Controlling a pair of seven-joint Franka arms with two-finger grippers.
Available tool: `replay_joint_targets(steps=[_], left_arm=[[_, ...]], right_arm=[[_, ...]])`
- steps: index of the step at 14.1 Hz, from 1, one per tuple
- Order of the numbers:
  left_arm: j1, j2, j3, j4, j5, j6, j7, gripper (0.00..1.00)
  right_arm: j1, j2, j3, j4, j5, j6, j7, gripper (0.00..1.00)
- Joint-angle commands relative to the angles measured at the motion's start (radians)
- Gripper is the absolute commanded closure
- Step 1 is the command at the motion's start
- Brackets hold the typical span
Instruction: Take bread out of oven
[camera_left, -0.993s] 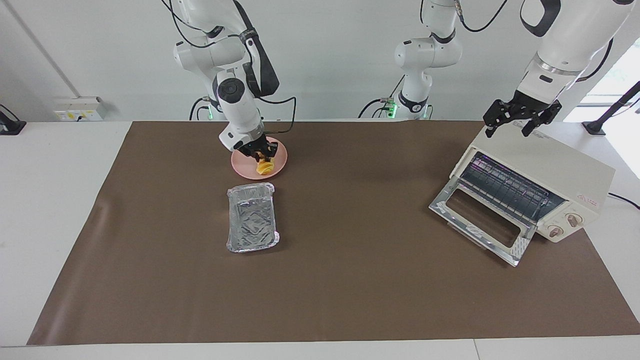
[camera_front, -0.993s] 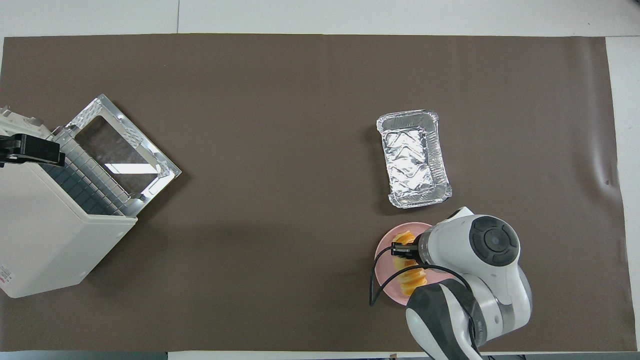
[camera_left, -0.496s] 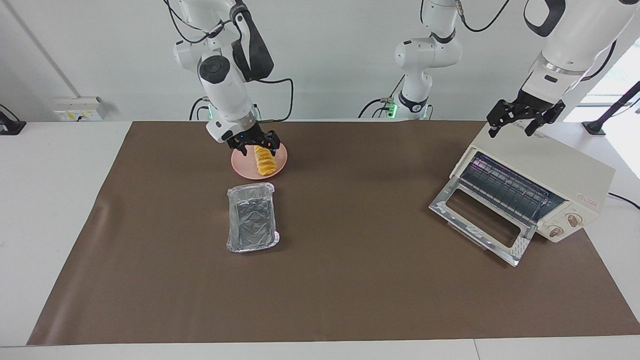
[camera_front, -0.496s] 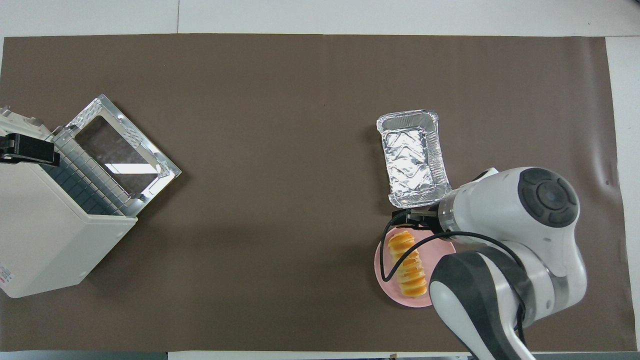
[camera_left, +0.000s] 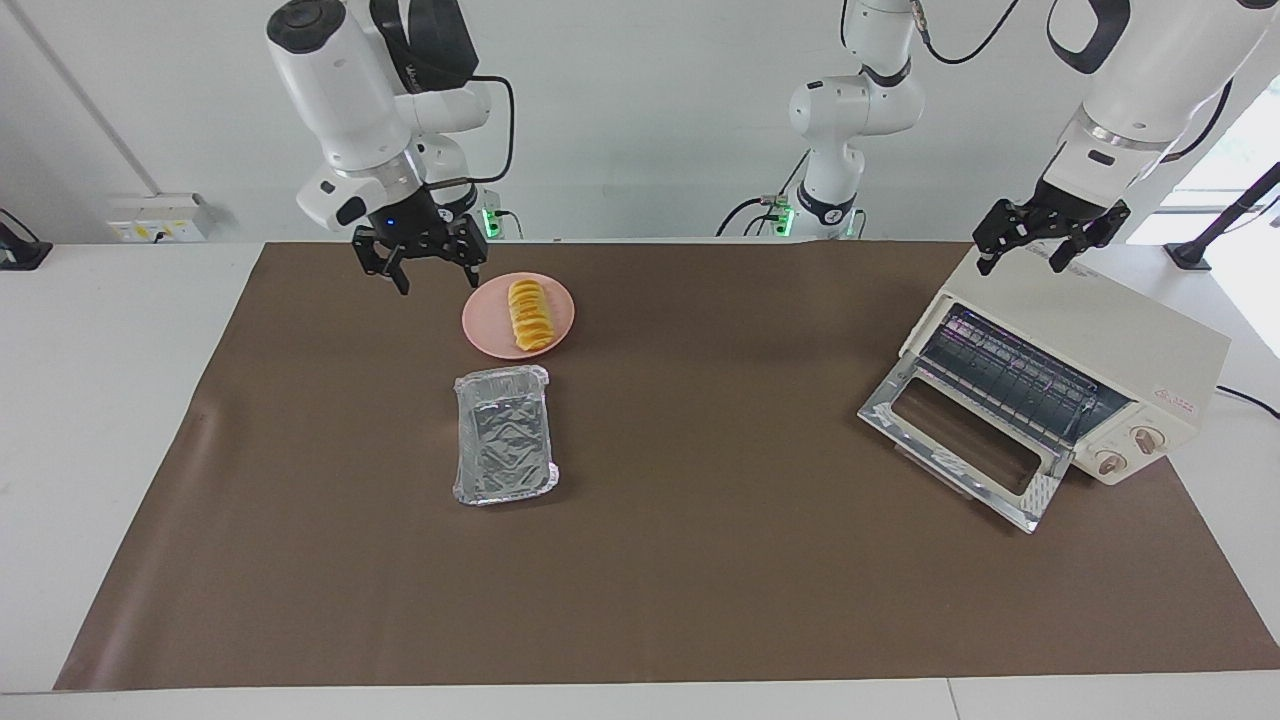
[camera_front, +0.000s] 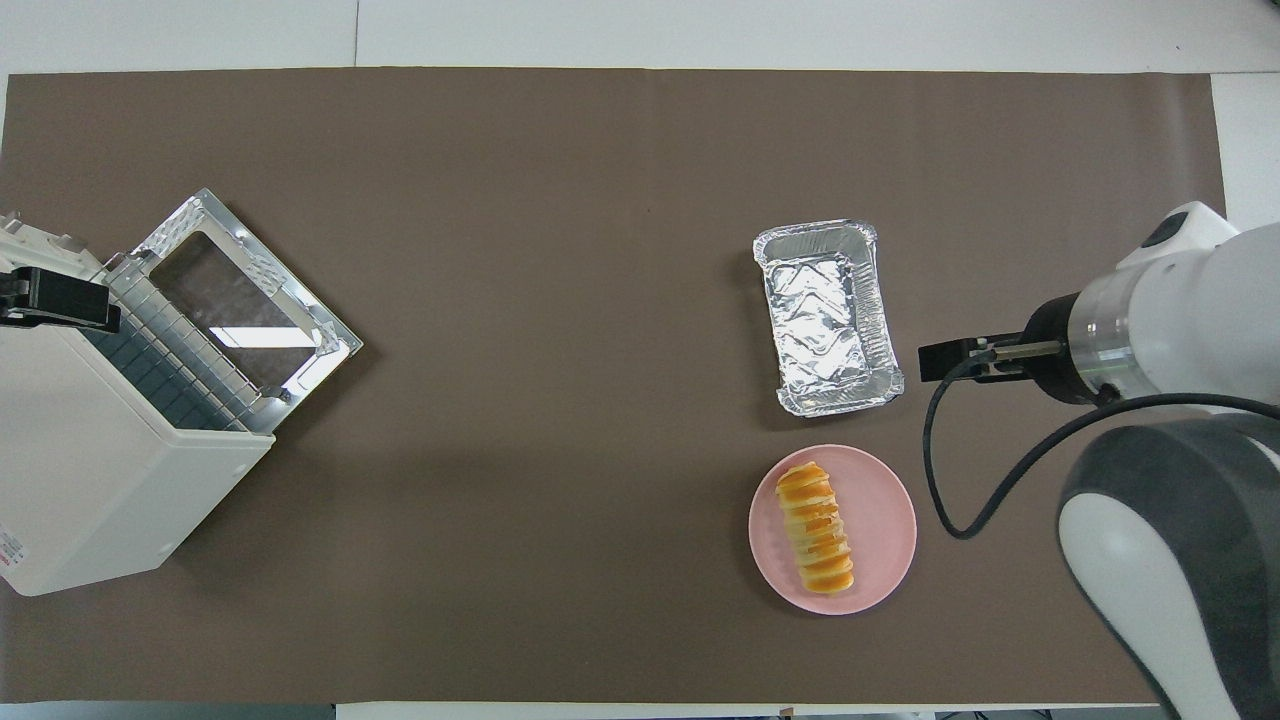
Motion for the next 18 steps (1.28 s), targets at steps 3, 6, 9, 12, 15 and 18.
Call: replay_joint_targets(steps=[3, 6, 9, 12, 15, 18], left_arm=[[0.002, -0.014, 0.002, -0.020, 0.003, 0.017, 0.006, 0.00], [0.002, -0.014, 0.002, -0.020, 0.003, 0.017, 0.006, 0.00], [0.002, -0.014, 0.002, -0.020, 0.003, 0.017, 0.006, 0.00], [0.002, -0.014, 0.002, -0.020, 0.003, 0.016, 0.006, 0.00], [0.002, -0.014, 0.002, -0.020, 0.003, 0.017, 0.006, 0.00], [0.002, -0.014, 0.002, -0.020, 0.003, 0.017, 0.006, 0.00]], right_arm=[[-0.062, 0.078, 0.009, 0.139, -0.131, -0.064, -0.150, 0.00], [-0.084, 0.082, 0.007, 0.147, -0.133, -0.106, -0.138, 0.00], [-0.088, 0.079, 0.009, 0.138, -0.131, -0.118, -0.131, 0.00], [-0.110, 0.098, 0.007, 0.156, -0.102, -0.160, -0.130, 0.00], [-0.127, 0.157, 0.006, 0.252, -0.071, -0.226, -0.122, 0.00], [-0.140, 0.160, 0.001, 0.260, -0.077, -0.209, -0.066, 0.00]])
